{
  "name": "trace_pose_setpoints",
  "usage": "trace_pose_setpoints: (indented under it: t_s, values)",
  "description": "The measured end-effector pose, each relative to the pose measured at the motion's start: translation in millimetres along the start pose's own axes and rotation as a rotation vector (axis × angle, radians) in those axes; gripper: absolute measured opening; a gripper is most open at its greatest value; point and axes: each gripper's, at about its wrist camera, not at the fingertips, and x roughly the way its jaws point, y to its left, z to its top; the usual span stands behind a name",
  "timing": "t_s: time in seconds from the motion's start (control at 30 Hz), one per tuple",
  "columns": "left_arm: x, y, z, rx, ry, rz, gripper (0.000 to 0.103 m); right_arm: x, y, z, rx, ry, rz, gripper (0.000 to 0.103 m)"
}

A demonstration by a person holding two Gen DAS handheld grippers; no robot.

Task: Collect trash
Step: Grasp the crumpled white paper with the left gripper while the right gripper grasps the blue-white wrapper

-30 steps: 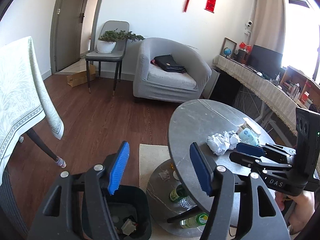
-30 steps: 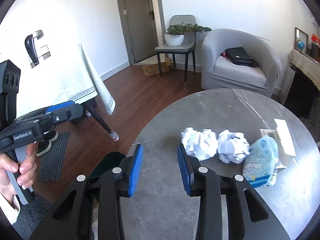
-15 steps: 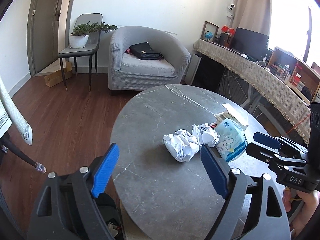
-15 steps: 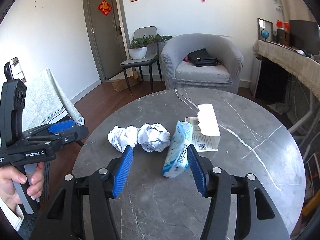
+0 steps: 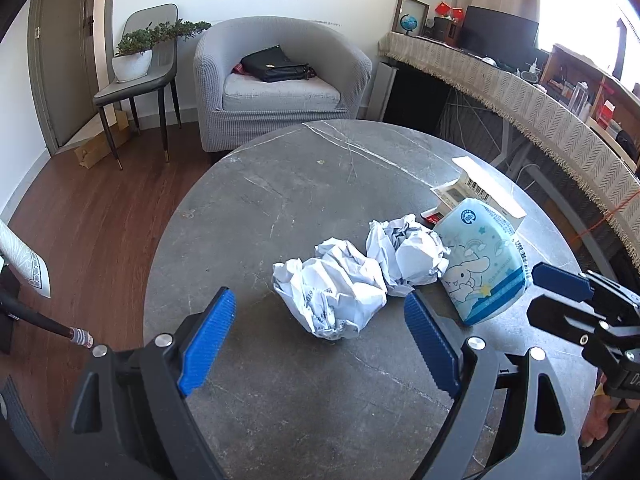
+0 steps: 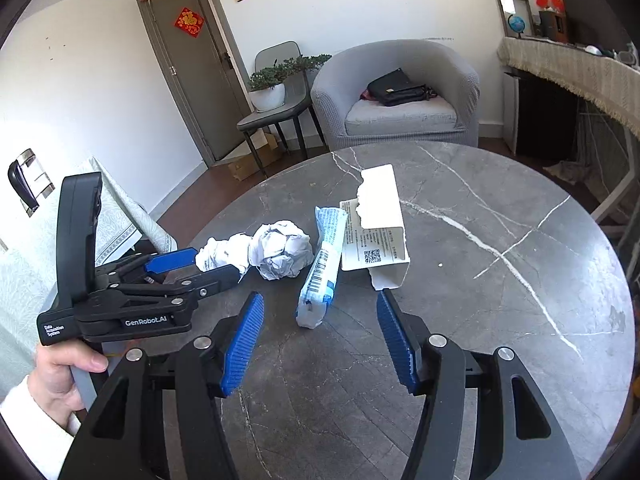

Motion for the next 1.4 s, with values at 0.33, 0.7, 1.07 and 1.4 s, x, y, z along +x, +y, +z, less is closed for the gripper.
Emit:
trace_pose_setpoints:
  t_s: [0.33, 0.7, 1.07, 1.4]
  values:
    - [9, 11, 9, -0.065, 0.009, -0.088, 0.075, 8, -8, 0, 0.087, 0.013, 0.073, 0.06]
    - [5, 24, 3, -0.123, 0.01, -0.14, 0.057, 13, -8, 4, 0.106, 0.021, 0.1, 0.055]
    - [-29, 37, -8, -0.139, -0.044, -0.132, 0.056, 19, -8, 8, 0.126, 0.004, 0.075, 0.043]
    - [-41, 42, -27, -0.085, -0.04, -0.083, 0.056, 25, 7, 16, 0.067, -0.001, -0.015, 0.01]
